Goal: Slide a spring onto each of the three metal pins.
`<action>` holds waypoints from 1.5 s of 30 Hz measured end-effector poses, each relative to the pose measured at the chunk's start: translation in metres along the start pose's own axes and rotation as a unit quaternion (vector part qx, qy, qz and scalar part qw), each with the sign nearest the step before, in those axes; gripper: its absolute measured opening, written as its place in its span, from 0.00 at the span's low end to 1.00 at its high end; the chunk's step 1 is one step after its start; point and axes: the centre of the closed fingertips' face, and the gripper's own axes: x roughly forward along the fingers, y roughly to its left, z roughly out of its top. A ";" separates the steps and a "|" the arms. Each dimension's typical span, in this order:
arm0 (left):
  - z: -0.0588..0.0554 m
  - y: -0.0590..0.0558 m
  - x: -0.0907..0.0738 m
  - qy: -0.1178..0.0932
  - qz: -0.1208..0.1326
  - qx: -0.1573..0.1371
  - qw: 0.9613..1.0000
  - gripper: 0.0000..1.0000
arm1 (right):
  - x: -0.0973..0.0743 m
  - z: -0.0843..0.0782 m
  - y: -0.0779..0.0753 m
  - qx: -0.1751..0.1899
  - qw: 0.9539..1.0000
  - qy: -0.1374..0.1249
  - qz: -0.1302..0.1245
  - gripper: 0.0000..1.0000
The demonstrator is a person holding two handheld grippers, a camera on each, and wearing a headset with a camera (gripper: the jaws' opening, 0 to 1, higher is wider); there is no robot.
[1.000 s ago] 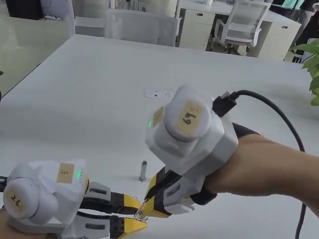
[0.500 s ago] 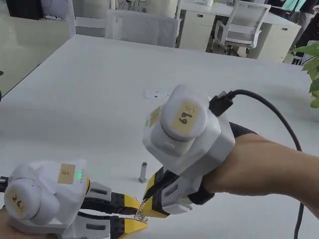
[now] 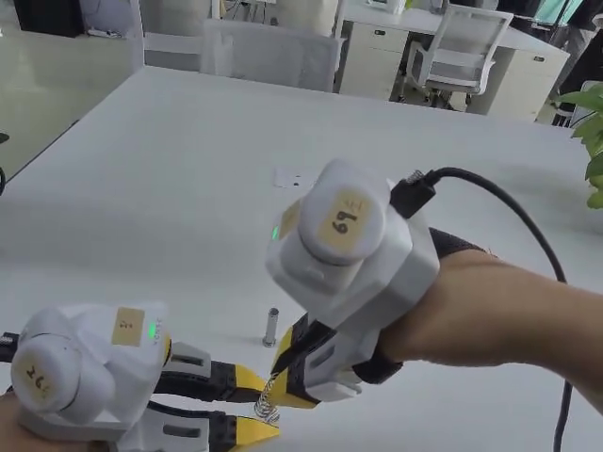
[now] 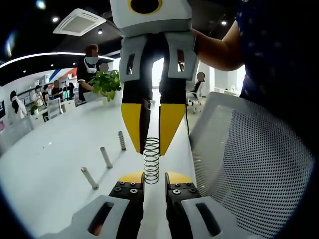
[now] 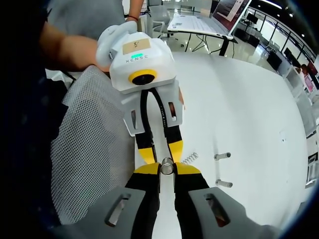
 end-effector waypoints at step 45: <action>-0.028 0.043 -0.033 -0.009 0.128 -0.055 0.990 0.68 | -0.043 -0.046 -0.094 0.056 0.994 0.041 -0.082 0.07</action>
